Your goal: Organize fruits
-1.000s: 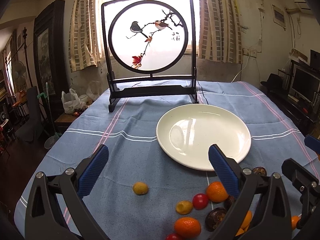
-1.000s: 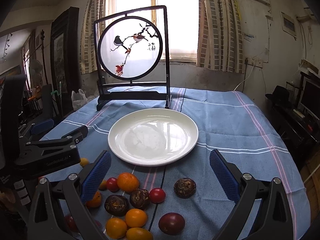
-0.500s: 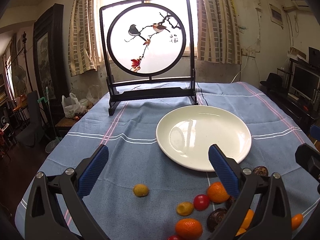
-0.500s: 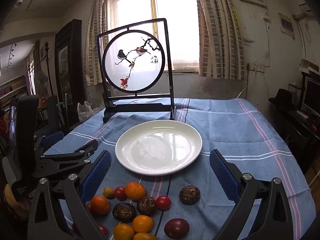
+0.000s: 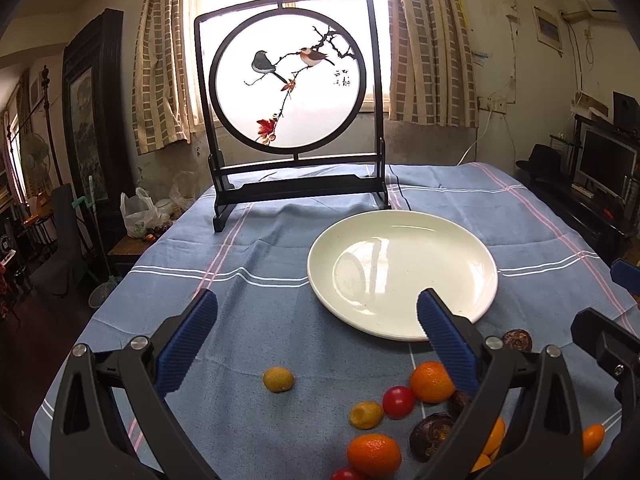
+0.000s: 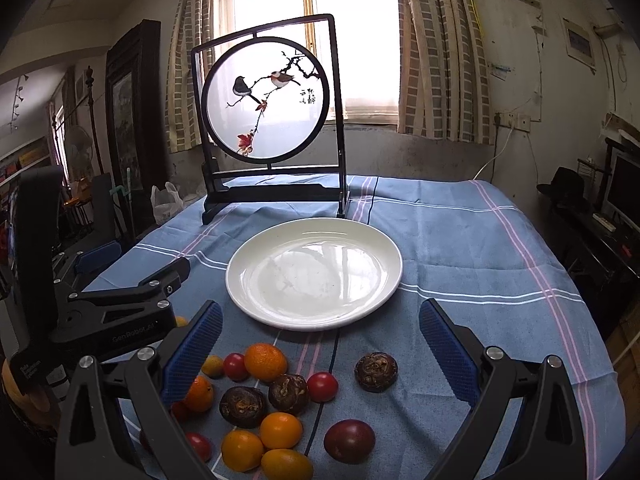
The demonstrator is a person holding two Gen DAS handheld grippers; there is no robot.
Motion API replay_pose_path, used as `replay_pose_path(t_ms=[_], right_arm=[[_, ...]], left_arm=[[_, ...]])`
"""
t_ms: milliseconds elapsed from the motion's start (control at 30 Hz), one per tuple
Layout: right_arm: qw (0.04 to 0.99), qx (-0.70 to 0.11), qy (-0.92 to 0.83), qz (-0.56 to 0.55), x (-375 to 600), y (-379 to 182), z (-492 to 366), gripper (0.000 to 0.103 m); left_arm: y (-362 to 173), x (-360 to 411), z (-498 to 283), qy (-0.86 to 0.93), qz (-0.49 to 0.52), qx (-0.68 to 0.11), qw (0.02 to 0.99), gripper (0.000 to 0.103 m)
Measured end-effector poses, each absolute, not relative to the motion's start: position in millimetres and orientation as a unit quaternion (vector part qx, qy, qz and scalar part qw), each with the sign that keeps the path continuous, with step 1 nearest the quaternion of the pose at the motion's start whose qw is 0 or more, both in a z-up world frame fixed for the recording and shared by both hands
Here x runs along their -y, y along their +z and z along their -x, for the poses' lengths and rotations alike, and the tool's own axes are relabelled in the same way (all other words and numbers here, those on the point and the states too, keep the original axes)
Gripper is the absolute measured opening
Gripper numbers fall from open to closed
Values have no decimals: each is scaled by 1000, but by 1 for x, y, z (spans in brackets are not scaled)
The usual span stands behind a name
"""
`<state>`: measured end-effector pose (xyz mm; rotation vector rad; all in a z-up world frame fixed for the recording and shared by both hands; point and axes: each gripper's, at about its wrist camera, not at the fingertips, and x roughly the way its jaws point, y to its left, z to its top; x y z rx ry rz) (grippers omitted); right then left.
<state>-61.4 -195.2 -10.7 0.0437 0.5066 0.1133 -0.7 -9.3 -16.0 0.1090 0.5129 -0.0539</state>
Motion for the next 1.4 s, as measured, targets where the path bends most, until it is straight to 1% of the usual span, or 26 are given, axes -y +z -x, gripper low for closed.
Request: replay_pose_path(t_ms=[1200, 1400], right_arm=[[960, -269, 79, 7, 183, -12, 63, 99], [956, -278, 89, 19, 184, -10, 73, 99]], left_arm=[[-18, 10, 0, -31, -57, -258, 964, 98], [-19, 5, 9, -52, -64, -261, 962, 98]])
